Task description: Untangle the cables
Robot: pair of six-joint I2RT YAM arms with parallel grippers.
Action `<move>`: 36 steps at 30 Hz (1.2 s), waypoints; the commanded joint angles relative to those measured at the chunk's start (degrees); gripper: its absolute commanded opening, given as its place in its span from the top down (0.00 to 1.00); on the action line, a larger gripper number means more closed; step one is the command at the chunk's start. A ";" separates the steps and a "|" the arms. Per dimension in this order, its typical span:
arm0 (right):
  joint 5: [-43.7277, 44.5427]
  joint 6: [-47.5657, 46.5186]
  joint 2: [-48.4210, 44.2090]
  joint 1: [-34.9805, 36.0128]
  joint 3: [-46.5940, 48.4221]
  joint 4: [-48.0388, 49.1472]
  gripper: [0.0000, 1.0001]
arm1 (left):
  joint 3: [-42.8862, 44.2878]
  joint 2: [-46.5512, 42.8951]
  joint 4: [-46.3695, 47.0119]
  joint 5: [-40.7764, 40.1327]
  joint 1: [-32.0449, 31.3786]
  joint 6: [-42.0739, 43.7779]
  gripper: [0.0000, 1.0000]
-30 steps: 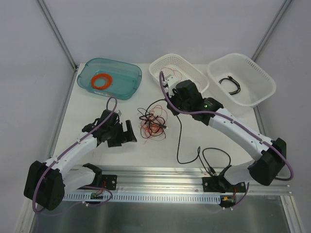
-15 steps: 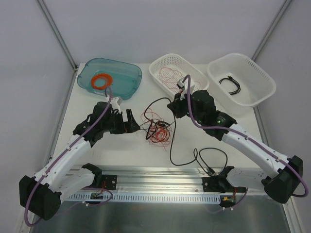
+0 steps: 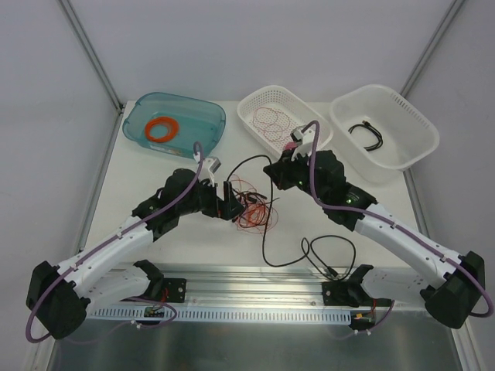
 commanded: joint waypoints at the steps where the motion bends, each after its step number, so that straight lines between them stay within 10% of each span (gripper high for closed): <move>1: 1.73 5.92 -3.32 0.36 -0.27 9.11 0.99 | -3.02 1.44 10.11 -1.98 -2.59 -2.87 0.05; 16: 1.64 11.11 -6.56 0.36 -0.80 15.35 0.99 | -7.33 14.01 24.53 -4.27 -7.34 -5.68 0.15; 23: 10.86 9.19 -11.74 0.01 0.00 12.37 0.99 | -11.46 12.53 24.19 -9.25 -7.35 -6.83 0.46; 28: 14.48 7.16 -15.62 -2.01 0.79 8.50 0.99 | -13.31 9.36 20.51 -16.02 -7.26 -7.45 1.00; 36: 19.65 2.77 -22.91 -6.23 5.26 -0.37 0.99 | -13.31 8.83 11.72 -20.26 -1.65 -11.13 1.00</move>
